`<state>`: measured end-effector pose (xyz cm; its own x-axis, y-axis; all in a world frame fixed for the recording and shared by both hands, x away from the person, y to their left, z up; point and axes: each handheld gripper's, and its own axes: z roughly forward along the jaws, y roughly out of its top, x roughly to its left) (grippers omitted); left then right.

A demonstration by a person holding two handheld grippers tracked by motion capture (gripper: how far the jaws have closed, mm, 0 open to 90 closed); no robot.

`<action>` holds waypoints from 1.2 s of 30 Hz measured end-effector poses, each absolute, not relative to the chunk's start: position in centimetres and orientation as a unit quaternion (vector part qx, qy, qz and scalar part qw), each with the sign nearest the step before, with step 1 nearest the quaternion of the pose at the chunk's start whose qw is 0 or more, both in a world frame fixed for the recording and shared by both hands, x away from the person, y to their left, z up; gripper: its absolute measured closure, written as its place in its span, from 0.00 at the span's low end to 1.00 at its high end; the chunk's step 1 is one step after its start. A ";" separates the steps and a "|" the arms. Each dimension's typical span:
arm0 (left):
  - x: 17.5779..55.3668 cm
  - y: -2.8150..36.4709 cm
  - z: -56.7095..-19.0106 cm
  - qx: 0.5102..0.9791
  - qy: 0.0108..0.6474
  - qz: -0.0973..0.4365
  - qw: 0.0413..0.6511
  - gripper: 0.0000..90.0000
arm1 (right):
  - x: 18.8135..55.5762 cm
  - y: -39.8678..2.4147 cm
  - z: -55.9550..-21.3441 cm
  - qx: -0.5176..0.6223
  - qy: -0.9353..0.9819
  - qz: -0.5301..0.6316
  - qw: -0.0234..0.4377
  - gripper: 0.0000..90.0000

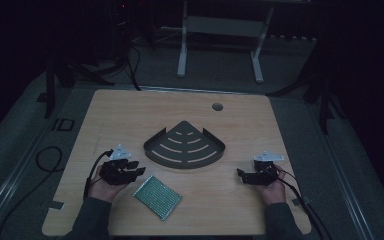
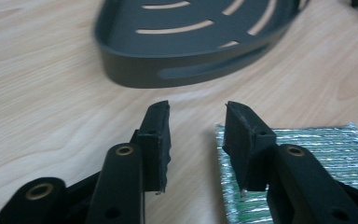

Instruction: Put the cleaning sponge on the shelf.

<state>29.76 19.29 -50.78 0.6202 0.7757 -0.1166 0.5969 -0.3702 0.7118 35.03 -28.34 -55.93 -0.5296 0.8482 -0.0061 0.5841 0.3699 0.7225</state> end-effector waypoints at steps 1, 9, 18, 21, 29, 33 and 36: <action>29.6 18.9 -50.8 0.822 0.415 0.120 0.371 0.70 | 35.0 -28.3 -55.9 0.444 0.805 0.343 0.193 0.18; 29.2 16.1 -51.2 0.851 0.371 0.096 0.358 0.91 | 35.0 -28.3 -55.9 0.444 0.805 0.343 0.192 0.18; 29.0 13.7 -51.9 0.877 0.331 0.064 0.342 1.00 | 35.0 -28.3 -55.9 0.444 0.805 0.343 0.192 0.18; 28.9 13.3 -52.1 0.881 0.323 0.057 0.342 1.00 | 35.0 -28.3 -55.9 0.444 0.805 0.343 0.192 0.18; 28.7 12.0 -52.9 0.892 0.310 0.044 0.325 1.00 | 35.0 -28.3 -55.9 0.444 0.805 0.344 0.192 0.18; 29.0 12.2 -53.1 0.887 0.322 0.043 0.328 1.00 | 35.0 -28.3 -55.9 0.444 0.805 0.344 0.192 0.18; 29.1 12.3 -53.1 0.886 0.325 0.045 0.327 1.00 | 35.0 -28.3 -55.9 0.444 0.805 0.344 0.192 0.18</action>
<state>29.10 12.29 -53.08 0.7843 0.6059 -0.1333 0.5469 -0.5739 0.6095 34.97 -28.34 -55.92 -0.5317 0.8469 -0.0034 0.5833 0.3691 0.7236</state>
